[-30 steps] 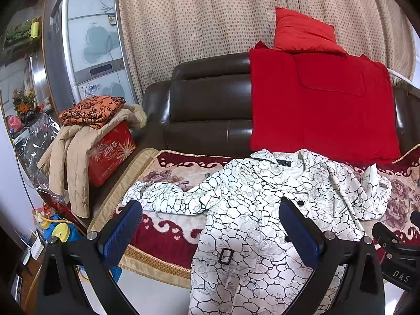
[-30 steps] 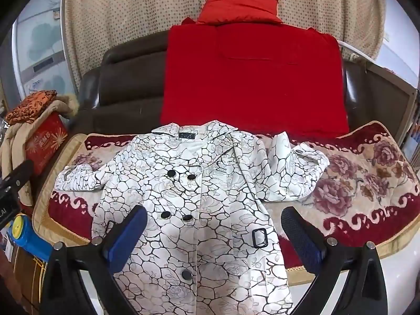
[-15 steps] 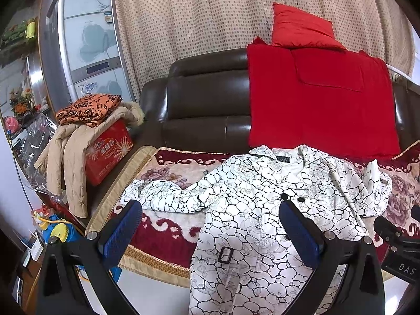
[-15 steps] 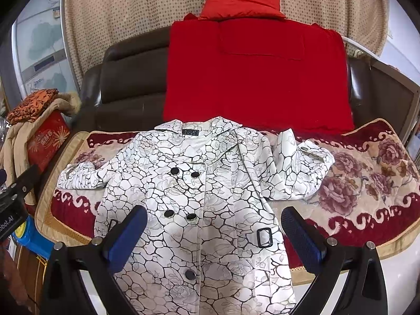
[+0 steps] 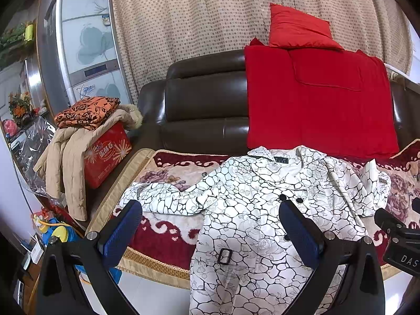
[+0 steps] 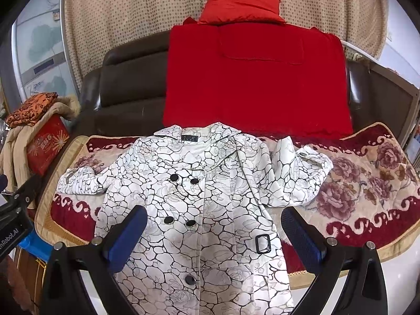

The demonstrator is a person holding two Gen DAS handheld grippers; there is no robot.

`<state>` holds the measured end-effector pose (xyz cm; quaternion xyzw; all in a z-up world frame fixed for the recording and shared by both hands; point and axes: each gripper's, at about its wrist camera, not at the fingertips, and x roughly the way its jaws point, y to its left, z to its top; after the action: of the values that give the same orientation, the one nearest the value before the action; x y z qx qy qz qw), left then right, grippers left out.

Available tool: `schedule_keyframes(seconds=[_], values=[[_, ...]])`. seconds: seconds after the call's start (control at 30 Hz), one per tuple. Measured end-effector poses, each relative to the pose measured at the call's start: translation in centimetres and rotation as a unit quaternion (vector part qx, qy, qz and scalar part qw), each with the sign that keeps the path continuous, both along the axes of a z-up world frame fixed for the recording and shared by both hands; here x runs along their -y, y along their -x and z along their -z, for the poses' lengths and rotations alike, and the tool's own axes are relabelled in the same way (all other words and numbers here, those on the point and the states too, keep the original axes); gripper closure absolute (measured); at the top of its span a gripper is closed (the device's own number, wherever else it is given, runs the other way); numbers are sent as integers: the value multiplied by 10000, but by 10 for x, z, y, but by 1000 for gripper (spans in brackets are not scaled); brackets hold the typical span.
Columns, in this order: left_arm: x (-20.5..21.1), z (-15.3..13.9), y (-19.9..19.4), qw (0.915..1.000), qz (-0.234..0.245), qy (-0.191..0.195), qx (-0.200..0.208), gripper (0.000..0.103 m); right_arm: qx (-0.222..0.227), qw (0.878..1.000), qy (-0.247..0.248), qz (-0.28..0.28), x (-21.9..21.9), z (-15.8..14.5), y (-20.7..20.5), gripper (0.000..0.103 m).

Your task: Fold large clothes

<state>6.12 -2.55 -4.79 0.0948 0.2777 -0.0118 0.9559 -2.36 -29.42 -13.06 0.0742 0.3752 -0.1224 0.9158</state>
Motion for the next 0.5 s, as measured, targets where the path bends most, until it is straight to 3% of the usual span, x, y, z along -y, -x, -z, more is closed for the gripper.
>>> schedule_keyframes(seconds=[0.5], values=[[11, 5, 4, 9998, 141, -125, -99, 0, -85, 9999, 10, 66, 6, 3, 5, 0]])
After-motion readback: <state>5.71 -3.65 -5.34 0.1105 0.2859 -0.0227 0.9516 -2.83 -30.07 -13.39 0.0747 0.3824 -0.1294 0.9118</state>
